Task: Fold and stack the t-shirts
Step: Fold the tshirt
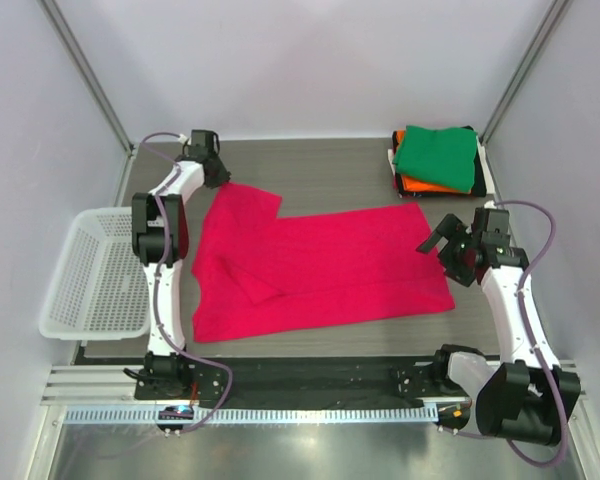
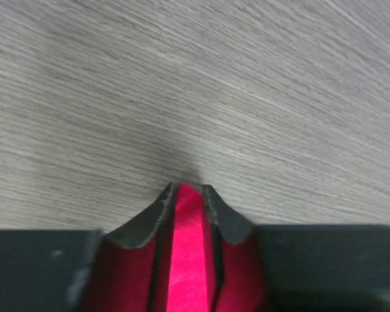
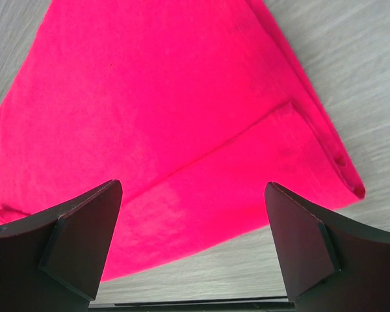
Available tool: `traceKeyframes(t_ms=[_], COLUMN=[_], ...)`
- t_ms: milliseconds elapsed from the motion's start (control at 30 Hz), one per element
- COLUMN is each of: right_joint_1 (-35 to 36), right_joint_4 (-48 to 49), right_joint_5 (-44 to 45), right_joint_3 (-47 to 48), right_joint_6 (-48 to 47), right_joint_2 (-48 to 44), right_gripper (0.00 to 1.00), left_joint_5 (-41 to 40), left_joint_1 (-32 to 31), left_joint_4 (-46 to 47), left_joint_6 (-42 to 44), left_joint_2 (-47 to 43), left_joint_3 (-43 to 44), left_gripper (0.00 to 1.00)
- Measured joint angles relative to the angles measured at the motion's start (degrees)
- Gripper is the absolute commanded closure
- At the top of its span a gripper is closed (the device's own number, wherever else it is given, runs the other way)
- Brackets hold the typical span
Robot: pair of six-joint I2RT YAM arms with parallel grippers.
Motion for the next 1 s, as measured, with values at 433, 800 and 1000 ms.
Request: traceKeyframes(t_ms=[433,800,1000], right_joint_1=[4.8,7.8,8.9], right_joint_4=[6.0,14.6,19.5], right_joint_5=[9.3,17.4,20.2], right_joint_3=[18.7,33.2,34.4], right_joint_6=[-1.9,-5.7,-8.0], right_joint_2=[28.0,51.8,56.7], right_gripper=[0.27,0.49,0.51], left_joint_5=[3.1,3.9,3.9], left_joint_1=[0.2,0.2,0.2], left_joint_4=[12.5,21.1,22.8], left_joint_6=[1.7,1.6,1.6], left_joint_2=[-5.2,-9.2,-9.5], left_joint_3=[-12.7,-22.0,-23.1], left_gripper=[1.00,1.00,1.00])
